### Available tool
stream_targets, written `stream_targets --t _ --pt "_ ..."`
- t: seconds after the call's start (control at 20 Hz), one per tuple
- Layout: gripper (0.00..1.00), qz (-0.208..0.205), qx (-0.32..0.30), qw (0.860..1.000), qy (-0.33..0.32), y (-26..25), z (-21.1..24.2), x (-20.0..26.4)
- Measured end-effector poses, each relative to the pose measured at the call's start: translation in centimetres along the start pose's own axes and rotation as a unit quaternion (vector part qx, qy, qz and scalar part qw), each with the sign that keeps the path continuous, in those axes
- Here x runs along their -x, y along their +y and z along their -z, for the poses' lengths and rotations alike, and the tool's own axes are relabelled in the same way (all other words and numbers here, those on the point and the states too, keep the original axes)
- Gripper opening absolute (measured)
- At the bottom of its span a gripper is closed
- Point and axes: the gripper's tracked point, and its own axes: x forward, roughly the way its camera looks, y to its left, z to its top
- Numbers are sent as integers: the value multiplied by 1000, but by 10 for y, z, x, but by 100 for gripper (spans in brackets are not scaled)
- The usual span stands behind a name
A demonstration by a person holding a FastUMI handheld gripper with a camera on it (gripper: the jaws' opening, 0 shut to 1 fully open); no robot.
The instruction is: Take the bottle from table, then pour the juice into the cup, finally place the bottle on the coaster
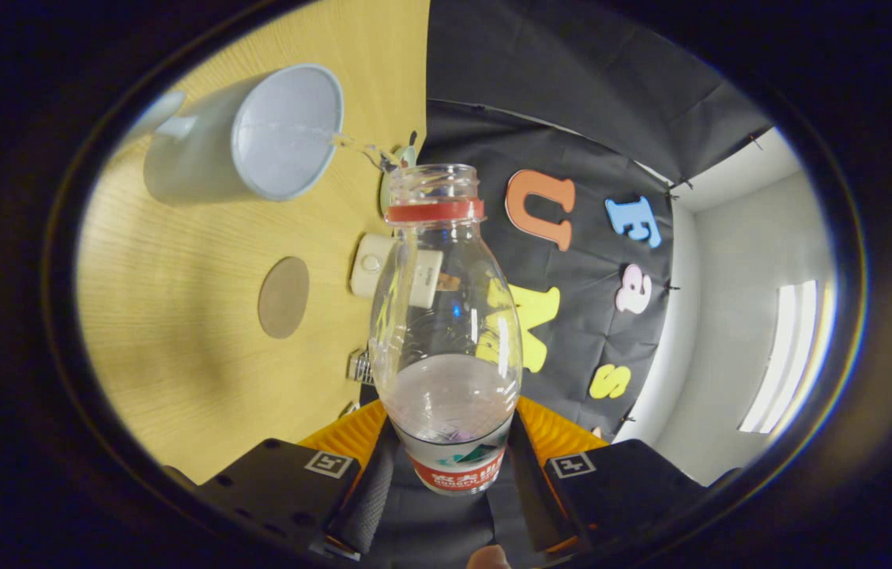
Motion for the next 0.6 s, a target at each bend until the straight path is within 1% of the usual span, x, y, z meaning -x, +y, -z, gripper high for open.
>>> stream_targets --t 0.6 --pt "76 6 30 1000 -4 -15 1 -1"
